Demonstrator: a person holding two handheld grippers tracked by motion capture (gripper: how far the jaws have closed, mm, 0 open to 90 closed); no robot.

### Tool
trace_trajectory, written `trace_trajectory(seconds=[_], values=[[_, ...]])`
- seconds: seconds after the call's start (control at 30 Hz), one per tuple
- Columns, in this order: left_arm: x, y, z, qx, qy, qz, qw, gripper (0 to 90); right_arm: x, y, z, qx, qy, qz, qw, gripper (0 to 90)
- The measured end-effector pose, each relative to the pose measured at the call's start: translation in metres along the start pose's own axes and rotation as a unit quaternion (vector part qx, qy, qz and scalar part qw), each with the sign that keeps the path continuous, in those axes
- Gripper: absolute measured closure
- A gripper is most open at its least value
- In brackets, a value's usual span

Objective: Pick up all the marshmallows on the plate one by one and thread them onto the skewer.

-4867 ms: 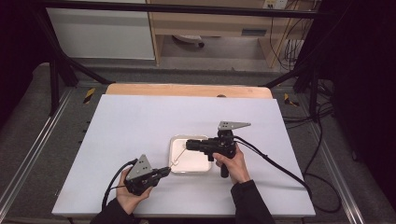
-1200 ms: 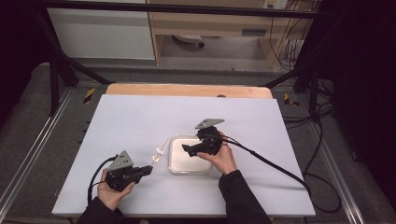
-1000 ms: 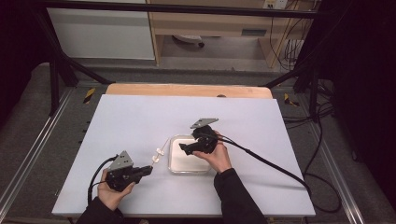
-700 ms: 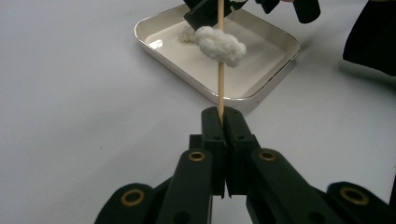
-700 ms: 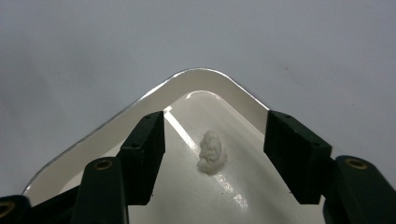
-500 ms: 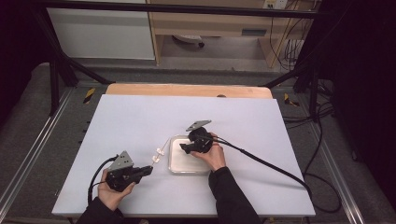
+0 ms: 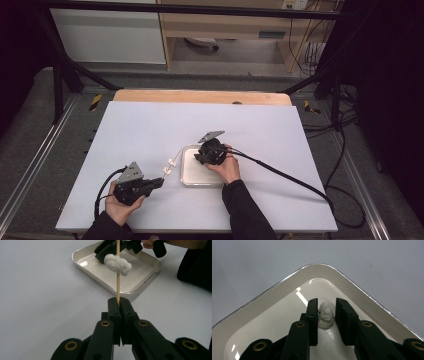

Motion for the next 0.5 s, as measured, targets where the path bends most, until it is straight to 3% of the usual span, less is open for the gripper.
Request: trace_trajectory(seconds=[0.23, 0.5], values=[[0.000, 0.001, 0.002, 0.002, -0.001, 0.001, 1.0000, 88.8, -0.006, -0.001, -0.002, 0.001, 0.005, -0.002, 1.0000, 76.5], [0.001, 0.002, 0.005, 0.008, -0.004, 0.001, 1.0000, 88.8, -0.039, 0.012, -0.018, 0.008, 0.048, 0.025, 0.9985, 77.9]])
Point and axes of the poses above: each handheld gripper's, and its own axes: x roughly forward along the jaws, y roughly out of its top, z roughly to its right, the point moved 9 cm from there along x, roughly forward along the jaws, and after that the axes turned 15 degrees about x, right-handed, at the moved point
